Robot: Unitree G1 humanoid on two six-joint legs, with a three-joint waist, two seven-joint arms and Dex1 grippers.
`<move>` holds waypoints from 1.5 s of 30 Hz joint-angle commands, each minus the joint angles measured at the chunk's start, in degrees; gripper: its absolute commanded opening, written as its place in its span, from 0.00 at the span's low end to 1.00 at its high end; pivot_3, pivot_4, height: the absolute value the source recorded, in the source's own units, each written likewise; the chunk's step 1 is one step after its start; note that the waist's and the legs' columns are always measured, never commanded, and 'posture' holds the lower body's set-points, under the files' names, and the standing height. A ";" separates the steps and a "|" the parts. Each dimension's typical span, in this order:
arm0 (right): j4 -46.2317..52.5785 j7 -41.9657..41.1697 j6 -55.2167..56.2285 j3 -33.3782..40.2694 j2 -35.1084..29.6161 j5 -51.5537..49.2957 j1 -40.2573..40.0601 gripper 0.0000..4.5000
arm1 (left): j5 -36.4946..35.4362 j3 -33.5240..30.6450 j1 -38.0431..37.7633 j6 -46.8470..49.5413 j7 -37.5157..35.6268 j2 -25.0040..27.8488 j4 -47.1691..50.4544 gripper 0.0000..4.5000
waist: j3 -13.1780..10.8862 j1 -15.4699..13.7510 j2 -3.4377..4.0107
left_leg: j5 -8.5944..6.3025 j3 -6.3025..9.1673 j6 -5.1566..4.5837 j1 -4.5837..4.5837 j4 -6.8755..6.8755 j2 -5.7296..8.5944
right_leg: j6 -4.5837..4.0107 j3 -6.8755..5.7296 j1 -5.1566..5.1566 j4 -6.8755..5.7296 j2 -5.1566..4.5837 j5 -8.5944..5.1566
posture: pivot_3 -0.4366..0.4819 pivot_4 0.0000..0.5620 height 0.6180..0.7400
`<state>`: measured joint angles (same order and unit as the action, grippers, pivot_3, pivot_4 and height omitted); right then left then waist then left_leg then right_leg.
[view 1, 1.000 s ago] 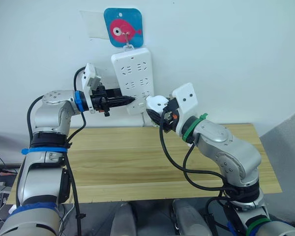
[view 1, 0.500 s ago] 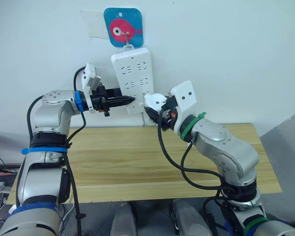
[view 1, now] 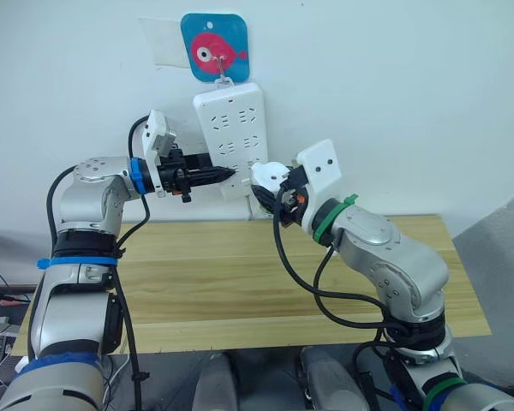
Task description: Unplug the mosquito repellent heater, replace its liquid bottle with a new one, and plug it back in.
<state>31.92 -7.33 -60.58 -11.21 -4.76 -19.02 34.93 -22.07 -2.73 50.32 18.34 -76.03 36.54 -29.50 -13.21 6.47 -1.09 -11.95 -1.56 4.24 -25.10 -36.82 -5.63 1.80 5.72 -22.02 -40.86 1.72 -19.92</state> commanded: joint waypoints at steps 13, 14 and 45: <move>-3.65 4.48 1.62 -0.69 5.80 4.10 4.21 0.66 | -4.59 -2.71 -4.15 8.06 7.51 -5.24 13.35 0.29 | 0.00 0.02 -0.01 | 0.02 0.03 0.02 0.01 -0.08 -0.01 | -0.02 0.00 -0.04 -0.25 0.00 0.01 | 0.31 0.40 1.00; -3.73 4.49 1.61 -0.75 5.96 4.22 4.21 0.66 | -5.08 -3.05 -4.71 9.20 8.34 -5.85 14.66 0.29 | -0.01 0.06 -0.02 | 0.05 0.06 0.07 0.01 -0.08 -0.01 | -0.02 -0.03 -0.04 -0.28 0.00 0.01 | 0.31 0.40 1.00; -8.80 2.17 2.35 -1.73 8.30 5.46 6.66 0.66 | -6.96 -2.47 -9.28 17.45 9.43 -7.09 25.90 0.29 | -0.02 1.45 -0.04 | 0.25 0.10 0.21 0.14 0.10 -0.07 | -0.04 0.03 -0.04 -0.28 0.13 0.19 | 0.33 0.41 1.00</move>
<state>26.00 -5.05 -60.29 -11.48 2.29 -14.44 38.98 -24.20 -9.45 39.92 35.22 -62.19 32.40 -8.30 -13.24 7.92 -1.13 -11.70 -1.46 4.45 -24.96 -36.72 -5.70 1.75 5.75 -22.05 -41.14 1.85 -19.73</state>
